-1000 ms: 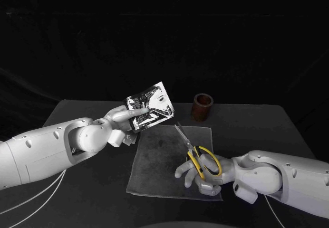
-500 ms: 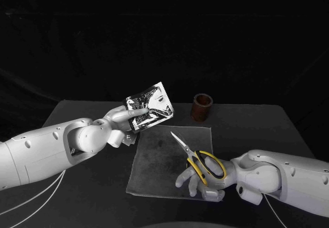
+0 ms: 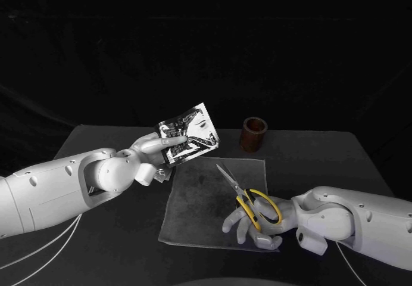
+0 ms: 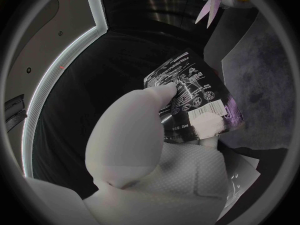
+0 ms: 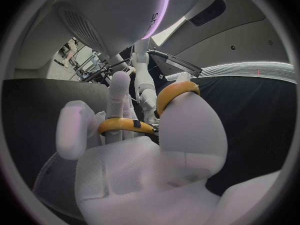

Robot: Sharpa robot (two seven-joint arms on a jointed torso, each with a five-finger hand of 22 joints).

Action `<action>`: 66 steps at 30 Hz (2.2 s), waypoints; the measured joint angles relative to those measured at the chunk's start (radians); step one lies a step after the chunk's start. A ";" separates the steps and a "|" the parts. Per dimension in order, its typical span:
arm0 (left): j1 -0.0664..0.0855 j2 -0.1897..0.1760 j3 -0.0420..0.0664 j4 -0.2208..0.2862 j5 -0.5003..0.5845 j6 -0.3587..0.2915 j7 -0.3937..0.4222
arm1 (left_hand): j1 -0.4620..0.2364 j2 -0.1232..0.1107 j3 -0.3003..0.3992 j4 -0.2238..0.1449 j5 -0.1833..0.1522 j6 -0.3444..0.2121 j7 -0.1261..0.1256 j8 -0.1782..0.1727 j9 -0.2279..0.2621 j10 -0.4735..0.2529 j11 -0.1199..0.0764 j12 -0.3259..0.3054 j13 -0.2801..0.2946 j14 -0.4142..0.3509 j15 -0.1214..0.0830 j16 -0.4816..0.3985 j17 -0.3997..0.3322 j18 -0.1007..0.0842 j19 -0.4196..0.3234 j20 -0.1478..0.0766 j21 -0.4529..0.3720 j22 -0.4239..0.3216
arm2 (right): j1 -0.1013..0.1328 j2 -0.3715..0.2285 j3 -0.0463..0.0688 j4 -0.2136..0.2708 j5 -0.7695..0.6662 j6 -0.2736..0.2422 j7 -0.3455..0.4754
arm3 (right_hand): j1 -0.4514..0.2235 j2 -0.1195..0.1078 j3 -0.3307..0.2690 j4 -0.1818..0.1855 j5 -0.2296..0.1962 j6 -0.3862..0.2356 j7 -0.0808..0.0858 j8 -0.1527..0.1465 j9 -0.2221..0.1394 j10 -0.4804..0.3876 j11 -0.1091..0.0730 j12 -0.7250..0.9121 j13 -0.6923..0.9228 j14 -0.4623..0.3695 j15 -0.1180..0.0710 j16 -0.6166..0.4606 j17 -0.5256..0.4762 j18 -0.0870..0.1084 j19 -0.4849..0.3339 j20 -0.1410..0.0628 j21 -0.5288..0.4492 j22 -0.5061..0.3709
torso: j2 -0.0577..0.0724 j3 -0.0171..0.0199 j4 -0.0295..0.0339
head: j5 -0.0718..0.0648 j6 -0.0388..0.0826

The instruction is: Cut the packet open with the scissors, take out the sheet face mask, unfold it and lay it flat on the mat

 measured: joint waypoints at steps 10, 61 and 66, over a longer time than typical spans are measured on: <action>0.000 -0.006 0.000 0.020 0.000 -0.041 -0.007 | -0.006 0.005 0.004 -0.004 0.003 0.000 0.000 0.004 0.000 0.000 0.000 0.000 0.000 0.000 0.000 0.000 0.002 -0.001 0.000 0.000 0.005 0.001 | 0.022 0.009 0.006 0.005 -0.202 -0.222 0.086 | 0.075 0.153 0.111 -0.006 -0.051 -0.019 0.007 0.116 0.134 0.011 -0.011 0.000 0.003 -0.004 0.004 -0.006 -0.010 0.000 -0.002 0.002 0.000 -0.003 | 0.000 0.0007 -0.0009 | -0.001 0.002; 0.000 -0.005 0.000 0.037 0.000 -0.076 -0.013 | -0.017 -0.003 0.010 -0.010 0.004 0.001 0.001 0.005 0.000 0.002 -0.002 0.000 0.001 0.006 -0.002 0.000 0.004 0.000 0.002 -0.002 0.005 0.001 | 0.027 0.051 0.006 -0.055 -0.421 -0.384 0.131 | 0.065 0.144 0.110 -0.005 -0.051 -0.028 0.009 0.123 0.107 0.014 -0.007 -0.005 0.003 -0.008 0.003 -0.010 -0.016 0.000 -0.007 0.000 -0.011 -0.022 | 0.000 -0.0005 0.0006 | -0.002 0.000; 0.000 -0.006 0.000 0.037 0.000 -0.075 -0.013 | -0.016 -0.003 0.010 -0.010 0.004 0.001 0.001 0.005 0.000 0.002 -0.002 0.000 0.001 0.006 -0.002 0.000 0.004 0.008 0.004 -0.004 0.005 0.001 | 0.027 0.051 0.007 -0.056 -0.421 -0.387 0.132 | 0.060 0.139 0.105 -0.003 -0.051 -0.028 0.009 0.131 0.102 0.014 -0.007 -0.008 0.003 -0.008 0.003 -0.010 -0.018 0.000 -0.007 0.000 -0.015 -0.024 | 0.000 -0.0005 0.0007 | 0.001 -0.002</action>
